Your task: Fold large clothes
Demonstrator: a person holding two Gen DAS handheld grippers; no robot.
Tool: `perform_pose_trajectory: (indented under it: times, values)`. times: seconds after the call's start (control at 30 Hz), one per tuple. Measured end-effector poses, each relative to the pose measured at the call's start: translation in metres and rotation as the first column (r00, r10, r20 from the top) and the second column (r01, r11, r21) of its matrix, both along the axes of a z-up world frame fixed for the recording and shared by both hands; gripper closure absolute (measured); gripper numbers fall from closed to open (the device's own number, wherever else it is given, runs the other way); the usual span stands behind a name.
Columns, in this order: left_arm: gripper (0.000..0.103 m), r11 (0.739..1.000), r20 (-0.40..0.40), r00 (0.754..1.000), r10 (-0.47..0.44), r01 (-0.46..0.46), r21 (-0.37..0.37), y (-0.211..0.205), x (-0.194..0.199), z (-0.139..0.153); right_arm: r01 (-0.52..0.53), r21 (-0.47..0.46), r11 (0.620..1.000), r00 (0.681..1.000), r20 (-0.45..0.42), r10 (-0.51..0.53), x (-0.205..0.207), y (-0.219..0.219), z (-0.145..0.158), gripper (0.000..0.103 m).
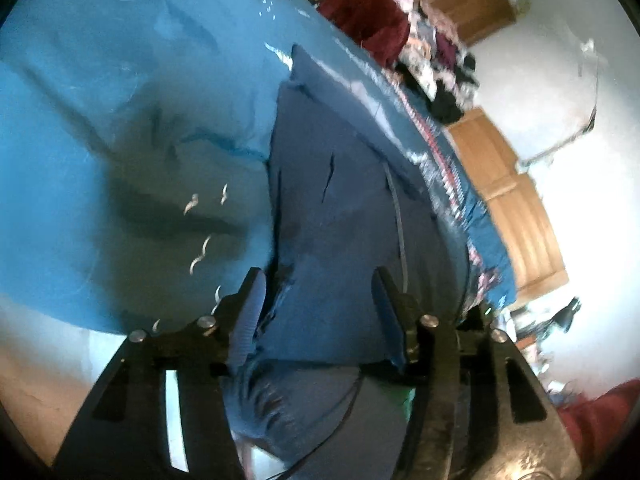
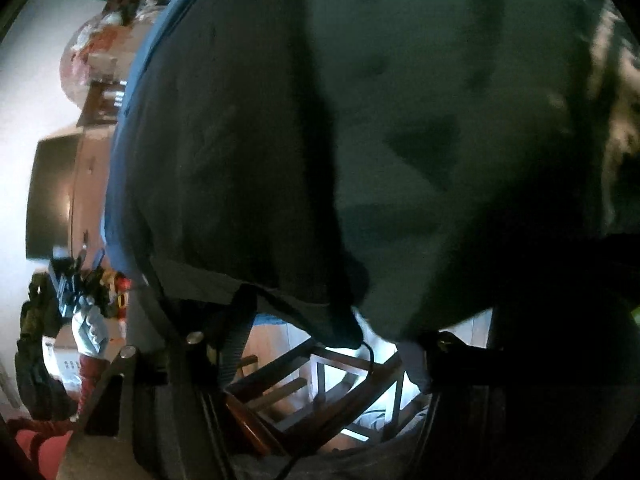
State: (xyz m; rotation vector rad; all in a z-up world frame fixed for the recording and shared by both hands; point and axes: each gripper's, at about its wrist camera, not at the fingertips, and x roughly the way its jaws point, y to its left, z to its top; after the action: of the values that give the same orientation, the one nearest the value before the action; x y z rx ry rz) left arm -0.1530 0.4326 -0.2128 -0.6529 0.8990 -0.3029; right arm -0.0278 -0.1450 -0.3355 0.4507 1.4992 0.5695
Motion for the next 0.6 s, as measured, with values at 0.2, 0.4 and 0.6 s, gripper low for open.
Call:
perform_pose_trajectory:
  times: [0.2,0.4,0.6]
  values:
    - [0.05,0.98,-0.052,0.995,-0.082,0.09,0.176,-0.033,0.007,-0.006,-0.039,-0.024,0.999,0.999,0.014,0.04,-0.002,-0.003,0.005,0.051]
    - [0.093,0.952,-0.133,0.986,-0.1,0.133,0.276,-0.044,0.019,-0.025,-0.037,-0.037,0.999,0.998,0.044,0.038,-0.005,-0.002,0.011,0.072]
    - [0.099,0.987,-0.015,0.996,-0.088,0.09,0.133,-0.039,0.004,0.004,-0.002,0.028,1.0,0.994,0.113,-0.001,-0.025,-0.005,0.044,0.093]
